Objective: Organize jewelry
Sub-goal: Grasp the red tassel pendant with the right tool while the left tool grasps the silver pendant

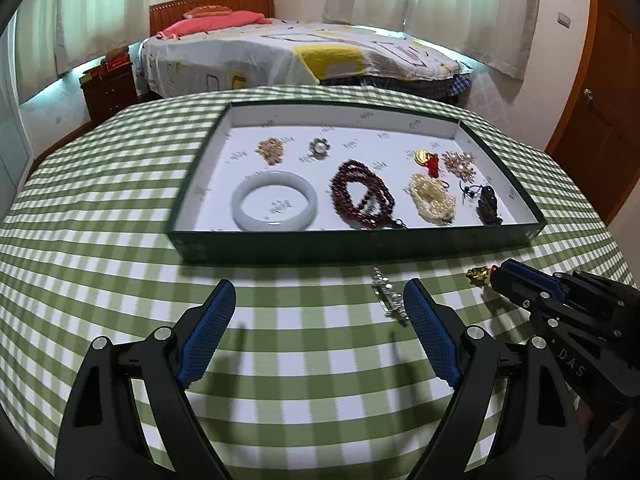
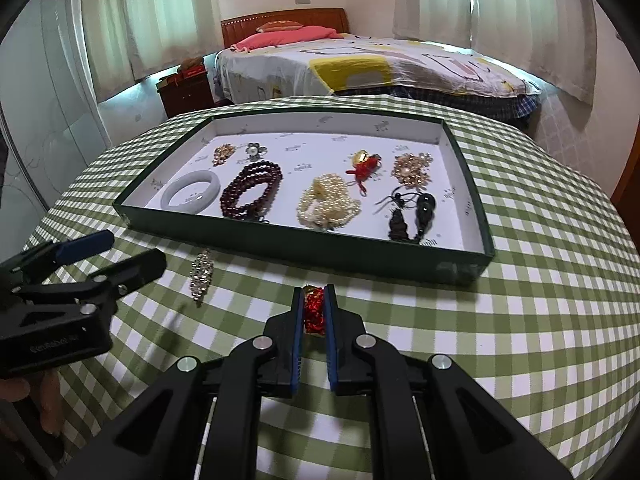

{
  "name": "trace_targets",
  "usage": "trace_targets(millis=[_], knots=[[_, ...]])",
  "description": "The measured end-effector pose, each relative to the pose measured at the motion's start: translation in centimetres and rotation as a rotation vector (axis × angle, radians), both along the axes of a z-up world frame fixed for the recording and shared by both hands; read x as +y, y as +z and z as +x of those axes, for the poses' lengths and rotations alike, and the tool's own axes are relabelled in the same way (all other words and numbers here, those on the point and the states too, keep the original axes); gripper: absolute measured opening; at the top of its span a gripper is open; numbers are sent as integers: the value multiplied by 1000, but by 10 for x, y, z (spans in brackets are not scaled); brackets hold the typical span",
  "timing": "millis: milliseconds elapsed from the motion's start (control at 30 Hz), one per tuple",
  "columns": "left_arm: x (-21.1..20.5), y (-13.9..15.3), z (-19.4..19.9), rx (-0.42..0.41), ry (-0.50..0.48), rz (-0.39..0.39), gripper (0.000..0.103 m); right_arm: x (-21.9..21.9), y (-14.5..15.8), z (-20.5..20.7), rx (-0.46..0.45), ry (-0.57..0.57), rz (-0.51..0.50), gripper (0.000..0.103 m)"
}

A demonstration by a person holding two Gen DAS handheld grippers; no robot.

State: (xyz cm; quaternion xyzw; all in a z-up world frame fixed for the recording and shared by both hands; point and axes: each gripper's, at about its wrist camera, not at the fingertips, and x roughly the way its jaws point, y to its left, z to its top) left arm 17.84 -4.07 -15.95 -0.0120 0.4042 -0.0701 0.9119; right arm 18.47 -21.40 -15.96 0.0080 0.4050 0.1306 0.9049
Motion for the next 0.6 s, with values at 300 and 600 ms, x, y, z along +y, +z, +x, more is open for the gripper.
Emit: trace_targets(millis=[300, 600], knots=[[-22, -17, 17, 51, -48, 21, 73, -8, -5, 2, 10, -13, 32, 10], [-22, -19, 17, 57, -89, 12, 42, -10, -7, 3, 15, -15, 42, 10]])
